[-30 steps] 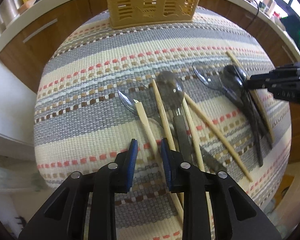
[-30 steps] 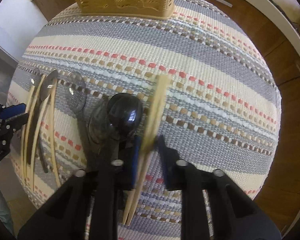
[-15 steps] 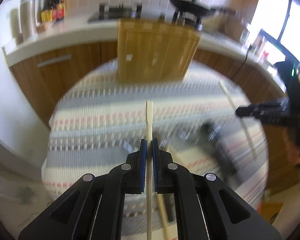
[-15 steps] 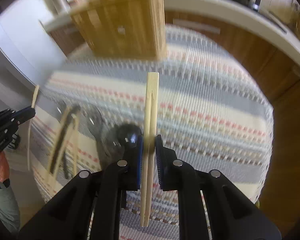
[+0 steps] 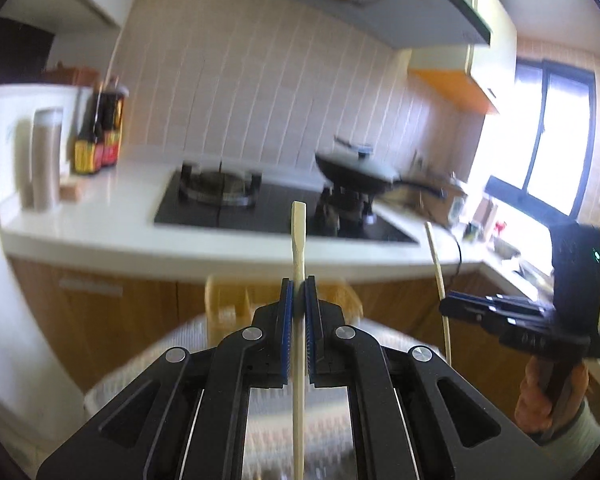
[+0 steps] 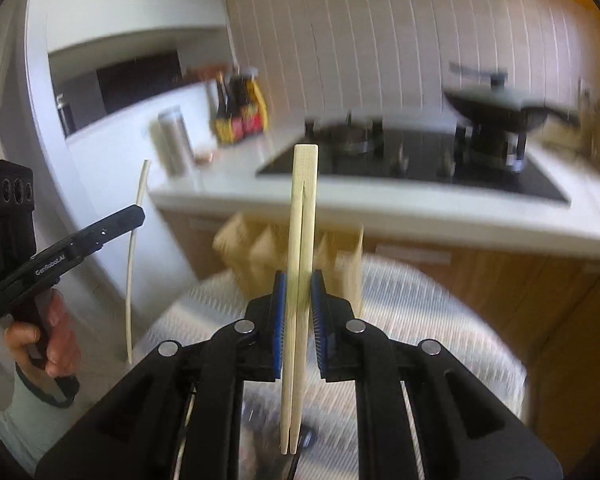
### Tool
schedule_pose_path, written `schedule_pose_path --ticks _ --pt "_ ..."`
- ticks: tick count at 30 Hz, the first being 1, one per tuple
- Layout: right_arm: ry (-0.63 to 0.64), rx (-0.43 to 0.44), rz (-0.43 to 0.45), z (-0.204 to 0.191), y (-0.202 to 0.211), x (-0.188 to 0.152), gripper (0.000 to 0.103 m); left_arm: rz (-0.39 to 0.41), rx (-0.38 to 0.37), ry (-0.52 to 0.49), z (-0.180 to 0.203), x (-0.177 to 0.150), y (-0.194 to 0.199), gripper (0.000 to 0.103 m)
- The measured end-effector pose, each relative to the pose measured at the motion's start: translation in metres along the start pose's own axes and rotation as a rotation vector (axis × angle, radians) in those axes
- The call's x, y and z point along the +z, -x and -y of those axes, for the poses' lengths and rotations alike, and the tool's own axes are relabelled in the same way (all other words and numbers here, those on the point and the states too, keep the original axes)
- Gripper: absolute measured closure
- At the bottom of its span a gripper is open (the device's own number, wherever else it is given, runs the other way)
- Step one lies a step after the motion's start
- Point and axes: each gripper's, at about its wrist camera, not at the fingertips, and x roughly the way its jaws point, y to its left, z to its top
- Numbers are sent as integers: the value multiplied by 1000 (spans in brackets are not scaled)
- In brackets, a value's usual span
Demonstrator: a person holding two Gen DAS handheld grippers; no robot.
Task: Organize utensils
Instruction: 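Lift the chopsticks with both grippers and lower them into the yellow basket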
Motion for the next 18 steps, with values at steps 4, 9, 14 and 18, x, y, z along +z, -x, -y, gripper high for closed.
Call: schedule_pose_path --ticks 4,9,14,18 --pt "12 -19 102 4 -17 31 92 88 4 -3 -5 26 -25 99" --pt "30 -48 222 10 -44 59 92 198 13 -31 -19 44 -58 99" --pt "52 -89 292 12 -80 69 92 275 64 -43 -30 47 -90 99" --pt "71 -124 307 16 -111 58 92 310 101 -31 -40 42 -107 99"
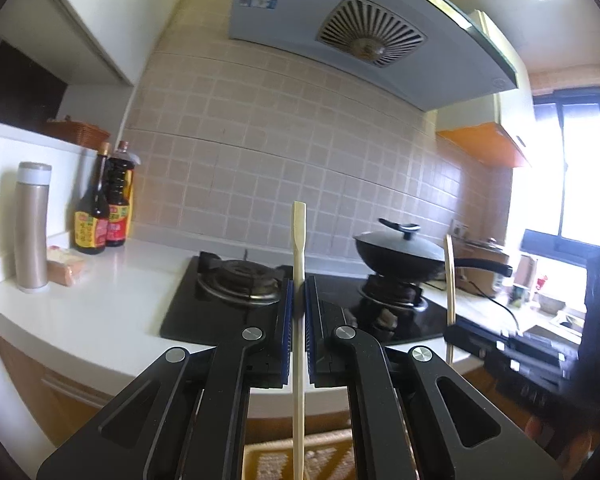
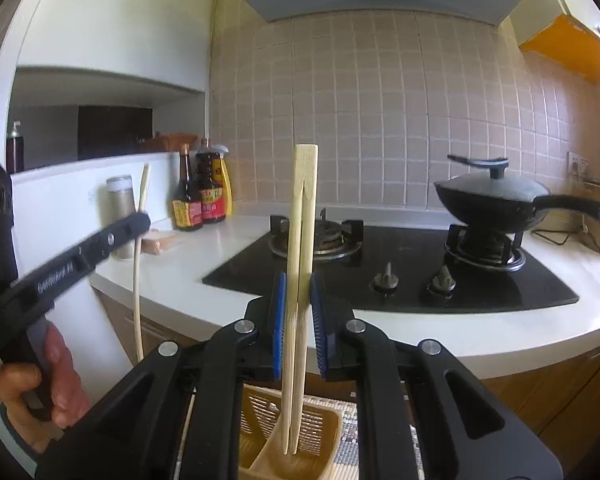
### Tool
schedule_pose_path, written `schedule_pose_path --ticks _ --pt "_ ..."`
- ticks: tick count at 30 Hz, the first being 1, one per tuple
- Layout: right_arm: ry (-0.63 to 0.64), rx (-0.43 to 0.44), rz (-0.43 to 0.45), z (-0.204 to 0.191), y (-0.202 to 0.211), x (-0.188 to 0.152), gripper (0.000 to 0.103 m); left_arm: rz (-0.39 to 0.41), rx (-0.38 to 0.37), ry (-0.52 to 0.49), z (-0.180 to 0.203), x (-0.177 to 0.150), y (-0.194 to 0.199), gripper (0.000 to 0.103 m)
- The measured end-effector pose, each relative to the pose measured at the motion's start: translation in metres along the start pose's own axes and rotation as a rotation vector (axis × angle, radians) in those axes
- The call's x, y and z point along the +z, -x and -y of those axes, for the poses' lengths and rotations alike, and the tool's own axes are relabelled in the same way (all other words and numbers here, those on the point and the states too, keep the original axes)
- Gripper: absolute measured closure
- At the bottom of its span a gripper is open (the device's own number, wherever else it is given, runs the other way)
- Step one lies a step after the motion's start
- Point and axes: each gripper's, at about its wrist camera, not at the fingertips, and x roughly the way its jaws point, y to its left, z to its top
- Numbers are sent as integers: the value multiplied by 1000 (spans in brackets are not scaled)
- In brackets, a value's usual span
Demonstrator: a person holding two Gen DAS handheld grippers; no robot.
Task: Organize utensils
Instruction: 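Lift the chopsticks with both grippers and lower them into the yellow basket, then open both grippers to release the chopsticks into the basket, then move both grippers back down to the utensils on the table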
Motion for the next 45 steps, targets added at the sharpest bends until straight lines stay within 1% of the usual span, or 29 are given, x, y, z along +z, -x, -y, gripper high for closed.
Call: schedule_pose_path --ticks 3,5,8,13,14,15,16,17,18,19,20,21,23,26,29,34,37,38,40,41,43,44,45 --pt "7 -11 2 2 -11 -18 92 9 30 1 -4 -11 -8 99" --pt "4 -3 -5 3 -16 -26 92 8 53 -1 -5 -18 -13 99" --pt "2 -3 -10 4 -19 -36 92 -4 58 -1 -8 -29 -18 99" --pt "-2 9 -22 5 -13 -43 92 -24 37 -2 -9 -38 -15 99" --pt "-4 17 -34 6 -11 -44 91 -28 32 -1 -9 -38 -14 96" --pt "-9 23 -40 6 -9 -45 90 -34 28 1 -9 -39 -11 89" --pt "-16 31 -49 7 -5 -45 85 -36 26 5 -9 -39 -8 86" --pt "-20 35 -53 8 -3 -46 78 -36 25 8 -8 -39 -5 84" --pt "-24 36 -55 9 3 -46 74 -36 24 11 -9 -38 0 83" --pt "-24 35 -55 9 8 -46 65 -37 22 17 -8 -36 4 81" --pt "-23 35 -56 9 14 -46 59 -38 17 24 -8 -36 8 75" --pt "-23 37 -57 8 18 -45 59 -40 11 34 -8 -34 12 69" --pt "-20 34 -62 7 28 -43 59 -38 0 55 -9 -29 24 65" --pt "-15 15 -57 4 50 -38 59 -40 -24 75 -8 -19 43 64" --pt "-17 16 -75 3 63 -33 59 -37 -33 77 -5 -9 62 64" --pt "-22 -9 -114 1 89 -28 59 -42 -39 26 10 1 94 60" --pt "-26 -9 -160 0 100 -28 59 -48 -45 -4 19 4 113 59" --pt "-21 -15 -182 -2 102 -29 59 -52 -47 -13 22 5 117 57" --pt "-15 -25 -231 -5 105 -34 59 -71 -47 -31 28 5 129 56" --pt "-16 -27 -257 -6 105 -36 59 -90 -45 -40 30 5 133 54" --pt "-36 -19 -364 -7 104 -48 59 -159 -53 -56 33 0 139 53" --pt "-45 -12 -403 -7 102 -52 59 -198 -57 -61 34 -5 142 53" --pt "-56 0 -476 -8 100 -63 59 -227 -56 -64 34 -9 144 53"
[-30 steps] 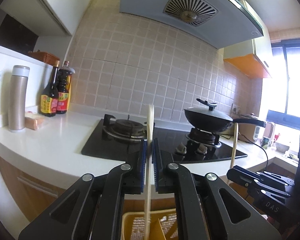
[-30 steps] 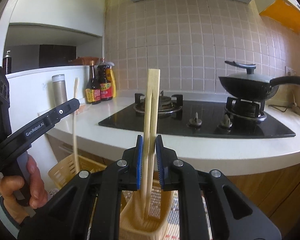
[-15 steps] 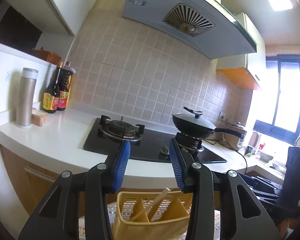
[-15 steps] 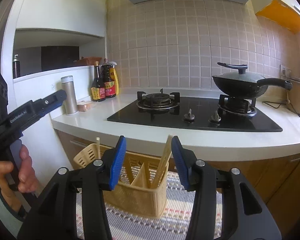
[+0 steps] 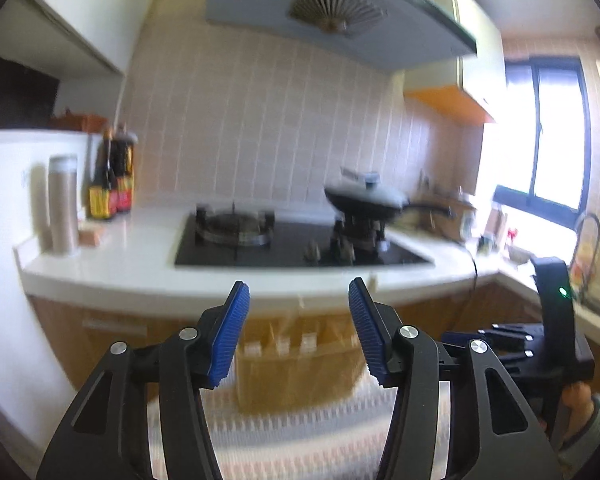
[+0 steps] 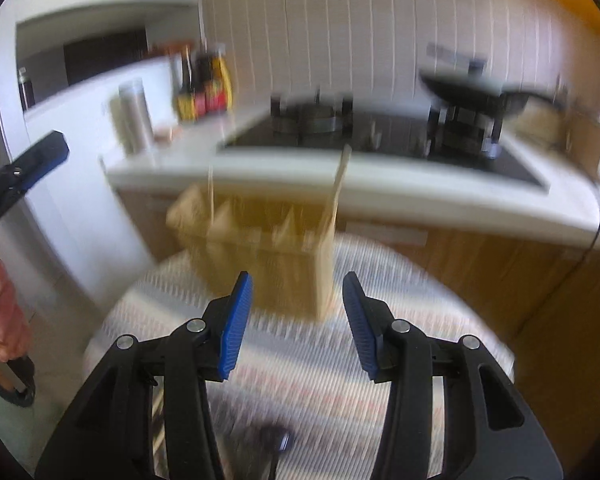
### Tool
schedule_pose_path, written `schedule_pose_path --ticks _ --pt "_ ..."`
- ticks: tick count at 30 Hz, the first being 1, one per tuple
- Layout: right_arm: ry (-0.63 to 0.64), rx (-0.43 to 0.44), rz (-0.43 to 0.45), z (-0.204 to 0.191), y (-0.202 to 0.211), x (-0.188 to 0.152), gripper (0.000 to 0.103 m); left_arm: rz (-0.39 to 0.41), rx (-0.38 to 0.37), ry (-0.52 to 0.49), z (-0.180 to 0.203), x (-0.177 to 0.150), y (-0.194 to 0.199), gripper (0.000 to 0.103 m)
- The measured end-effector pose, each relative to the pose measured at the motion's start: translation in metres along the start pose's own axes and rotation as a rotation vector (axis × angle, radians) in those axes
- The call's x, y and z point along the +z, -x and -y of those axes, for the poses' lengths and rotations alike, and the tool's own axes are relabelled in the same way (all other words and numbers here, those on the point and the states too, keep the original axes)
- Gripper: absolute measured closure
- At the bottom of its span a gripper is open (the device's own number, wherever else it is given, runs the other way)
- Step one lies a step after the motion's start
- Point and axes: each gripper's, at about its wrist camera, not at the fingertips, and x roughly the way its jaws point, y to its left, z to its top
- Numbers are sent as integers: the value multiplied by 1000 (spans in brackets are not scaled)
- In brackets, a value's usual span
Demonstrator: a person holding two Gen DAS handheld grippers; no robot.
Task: Organize utensils
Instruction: 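Move both grippers back down to the utensils on the table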
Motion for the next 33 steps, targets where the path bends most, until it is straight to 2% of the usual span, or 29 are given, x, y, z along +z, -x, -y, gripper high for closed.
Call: schedule_pose_path --ticks 2,4,6,7,8,9,11,14,17,20,30,31,33 --pt "-2 6 -93 -3 -9 -13 59 -116 -11 -3 -1 -19 0 53" --pt "-20 28 -225 -2 -24 -33 60 -245 -39 17 -6 -43 -4 53" --pt "-63 90 -343 0 -40 -55 60 -360 -49 43 -13 -65 -10 53" --pt "-80 109 -387 1 -45 -64 60 -447 -50 61 -19 -82 -16 54" --pt "-95 121 -428 2 -51 -73 65 -527 -51 75 -24 -99 -21 56" --pt "-115 133 -474 2 -57 -85 67 -567 -49 81 -28 -108 -24 61" --pt "-150 156 -535 5 -66 -101 67 -665 -52 97 -36 -135 -30 64" --pt "-167 161 -579 5 -69 -117 70 -780 -72 126 -45 -164 -37 64" --pt "-150 179 -602 -4 -67 -125 75 -842 -82 128 -46 -182 -39 64" --pt "-153 194 -623 -16 -66 -132 76 -875 -61 79 -41 -195 -41 71" --pt "-137 138 -644 -36 -85 -139 84 -895 -39 -19 -33 -199 -44 71" --pt "-133 139 -644 -38 -86 -139 86 -898 -42 -21 -35 -198 -44 73" --pt "-129 140 -640 -41 -88 -138 88 -904 -67 -14 -33 -198 -45 90"
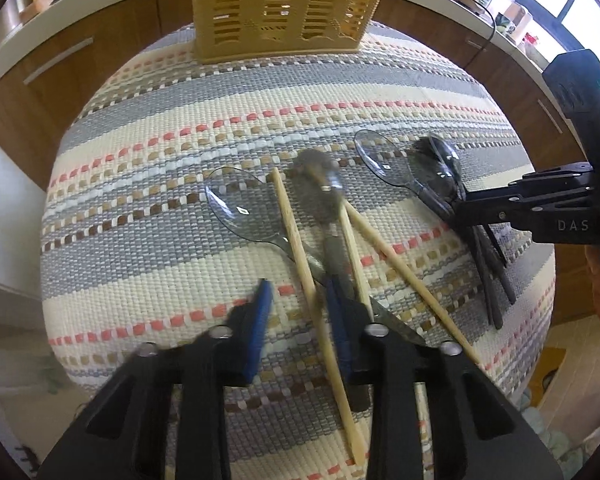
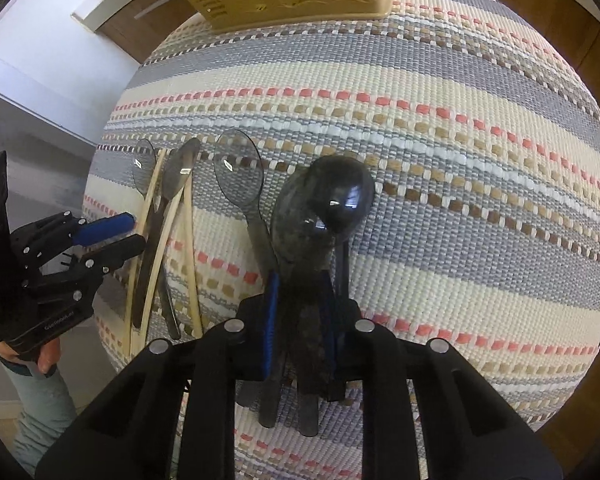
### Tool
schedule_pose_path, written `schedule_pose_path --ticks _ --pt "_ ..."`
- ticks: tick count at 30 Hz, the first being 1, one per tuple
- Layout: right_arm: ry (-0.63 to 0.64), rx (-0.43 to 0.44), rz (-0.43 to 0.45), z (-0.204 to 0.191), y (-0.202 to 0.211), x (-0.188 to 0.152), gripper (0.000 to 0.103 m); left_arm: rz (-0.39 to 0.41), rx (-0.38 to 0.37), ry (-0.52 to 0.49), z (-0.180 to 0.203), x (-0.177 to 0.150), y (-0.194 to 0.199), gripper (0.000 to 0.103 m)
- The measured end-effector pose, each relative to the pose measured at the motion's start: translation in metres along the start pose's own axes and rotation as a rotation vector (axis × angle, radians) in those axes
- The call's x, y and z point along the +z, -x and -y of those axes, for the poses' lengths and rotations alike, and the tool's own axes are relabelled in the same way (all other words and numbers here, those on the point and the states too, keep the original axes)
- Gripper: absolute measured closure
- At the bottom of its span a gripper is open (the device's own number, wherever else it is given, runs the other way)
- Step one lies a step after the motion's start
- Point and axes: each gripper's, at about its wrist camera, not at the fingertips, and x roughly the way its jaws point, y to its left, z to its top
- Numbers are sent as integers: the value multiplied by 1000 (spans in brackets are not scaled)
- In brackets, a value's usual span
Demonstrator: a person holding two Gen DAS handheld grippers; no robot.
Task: Organize utensils
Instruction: 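Grasp a wooden chopstick with the left gripper while the right grasps a clear spoon, then carry the chopstick and clear spoon up and lower them into the basket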
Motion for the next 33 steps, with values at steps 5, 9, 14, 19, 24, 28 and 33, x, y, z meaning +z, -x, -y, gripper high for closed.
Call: schedule_pose_path --ticks 5,9,14,19,24,28,33 --pt "29 -7 25 1 10 -5 93 3 2 -19 19 -3 -3 98" --pt "45 1 37 -1 15 -8 93 23 -3 8 20 -4 -2 99" --pt "55 17 76 1 31 -13 93 95 -13 32 13 -13 22 101" --pt "68 44 128 4 53 -15 93 212 -41 54 10 -12 58 102" --pt "89 78 196 5 76 -13 93 331 -70 61 12 -7 90 102" --pt "126 80 283 1 102 -9 93 449 -99 62 18 1 120 103" --pt "163 94 411 -7 134 -2 93 590 -119 61 27 22 151 103"
